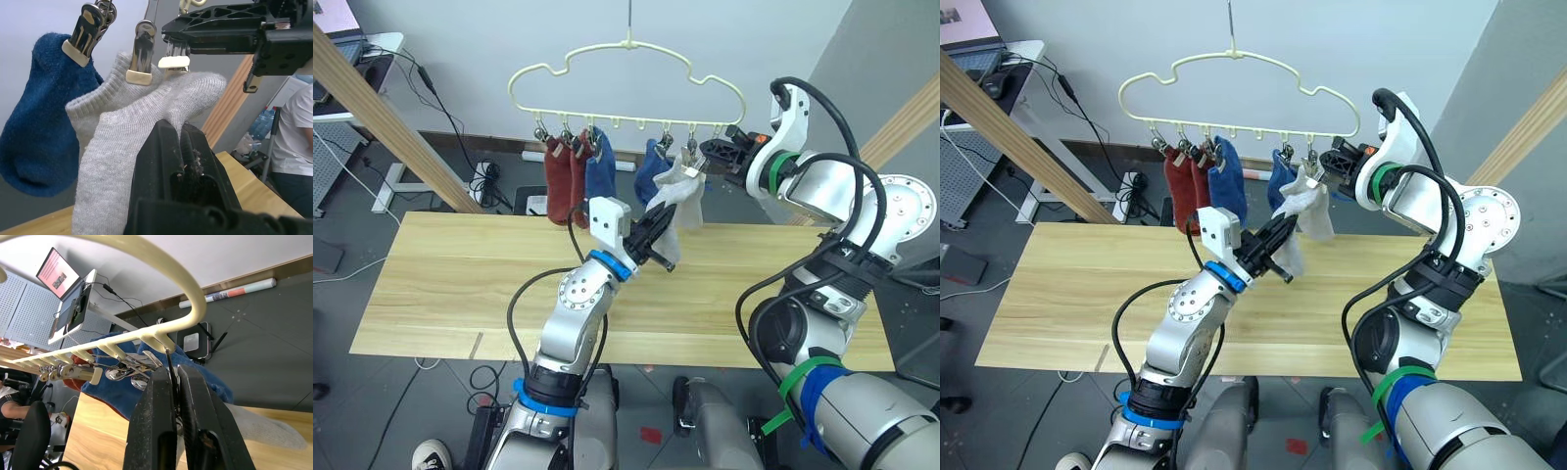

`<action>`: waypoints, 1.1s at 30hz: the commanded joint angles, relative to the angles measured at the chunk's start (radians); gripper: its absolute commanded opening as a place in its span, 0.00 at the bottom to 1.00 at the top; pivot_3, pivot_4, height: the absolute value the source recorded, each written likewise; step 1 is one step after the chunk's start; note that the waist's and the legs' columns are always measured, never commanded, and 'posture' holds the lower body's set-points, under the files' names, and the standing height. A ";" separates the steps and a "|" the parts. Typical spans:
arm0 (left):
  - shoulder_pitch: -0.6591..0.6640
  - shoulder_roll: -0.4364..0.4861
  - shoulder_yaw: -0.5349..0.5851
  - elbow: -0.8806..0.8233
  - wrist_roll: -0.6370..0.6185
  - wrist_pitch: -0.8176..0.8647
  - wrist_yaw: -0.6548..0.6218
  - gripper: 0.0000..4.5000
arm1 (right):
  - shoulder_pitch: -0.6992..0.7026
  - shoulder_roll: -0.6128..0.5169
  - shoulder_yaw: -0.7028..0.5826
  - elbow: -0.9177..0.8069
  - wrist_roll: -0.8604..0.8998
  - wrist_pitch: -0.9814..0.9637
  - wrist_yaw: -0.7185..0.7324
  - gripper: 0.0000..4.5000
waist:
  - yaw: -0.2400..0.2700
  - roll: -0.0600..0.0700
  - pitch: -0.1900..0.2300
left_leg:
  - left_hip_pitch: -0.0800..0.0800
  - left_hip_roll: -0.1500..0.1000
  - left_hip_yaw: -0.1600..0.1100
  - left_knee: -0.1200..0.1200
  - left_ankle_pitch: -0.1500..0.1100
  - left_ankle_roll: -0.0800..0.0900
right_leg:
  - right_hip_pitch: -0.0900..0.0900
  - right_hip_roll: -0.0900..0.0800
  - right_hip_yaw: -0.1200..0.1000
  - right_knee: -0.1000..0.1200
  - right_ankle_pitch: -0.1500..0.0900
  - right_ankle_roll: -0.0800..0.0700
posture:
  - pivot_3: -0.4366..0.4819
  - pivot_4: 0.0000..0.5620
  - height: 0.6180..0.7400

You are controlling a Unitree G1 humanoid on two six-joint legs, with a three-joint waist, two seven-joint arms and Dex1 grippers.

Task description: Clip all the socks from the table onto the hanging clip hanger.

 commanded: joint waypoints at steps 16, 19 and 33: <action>-0.030 -0.016 -0.030 0.013 0.029 -0.044 -0.008 0.00 | 0.047 -0.032 -0.011 -0.030 0.095 0.017 -0.029 0.67 | -0.022 0.000 0.000 | -0.005 0.000 0.001 0.000 0.000 0.000 | -0.005 0.000 0.001 0.001 0.000 0.000 | 0.57 0.63 1.00; -0.035 -0.011 -0.045 0.018 0.042 -0.030 -0.014 0.00 | 0.037 -0.058 -0.035 -0.039 0.187 0.017 0.014 0.90 | -0.030 0.000 0.000 | -0.009 0.001 0.001 0.000 0.001 0.001 | -0.011 0.000 0.000 0.002 0.000 0.000 | 0.58 0.63 1.00; 0.122 0.178 0.022 -0.018 0.041 0.179 -0.080 0.99 | 0.675 -0.637 0.478 -0.442 0.206 -0.338 0.460 1.00 | -0.056 0.000 0.000 | -0.009 0.000 0.003 0.000 0.000 0.001 | -0.011 0.002 0.001 0.001 -0.001 0.001 | 0.59 0.60 1.00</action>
